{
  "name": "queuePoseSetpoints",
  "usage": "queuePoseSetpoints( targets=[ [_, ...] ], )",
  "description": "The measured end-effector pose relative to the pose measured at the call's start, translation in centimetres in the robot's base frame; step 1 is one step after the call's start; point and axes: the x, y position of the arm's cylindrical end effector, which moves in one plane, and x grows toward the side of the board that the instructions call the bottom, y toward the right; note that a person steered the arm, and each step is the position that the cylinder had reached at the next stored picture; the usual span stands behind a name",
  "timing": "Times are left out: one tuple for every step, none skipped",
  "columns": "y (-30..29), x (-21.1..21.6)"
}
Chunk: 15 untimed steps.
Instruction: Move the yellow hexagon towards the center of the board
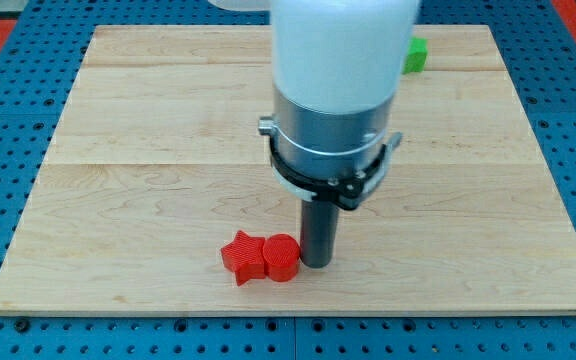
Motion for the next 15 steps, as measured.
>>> queuePoseSetpoints(
  targets=[
    [7.6, -5.6],
    [10.9, -12.4],
    [12.0, -19.9],
    [11.7, -25.3],
    [8.9, -27.8],
    [6.2, -27.6],
    [3.4, -25.9],
    [0.0, -24.5],
    [-2.0, -27.3],
    [-3.8, -26.3],
    [-3.8, -21.7],
    [-4.9, -24.1],
    [-9.9, -30.8],
    [-8.7, -36.2],
    [-1.6, -36.5]
  ],
)
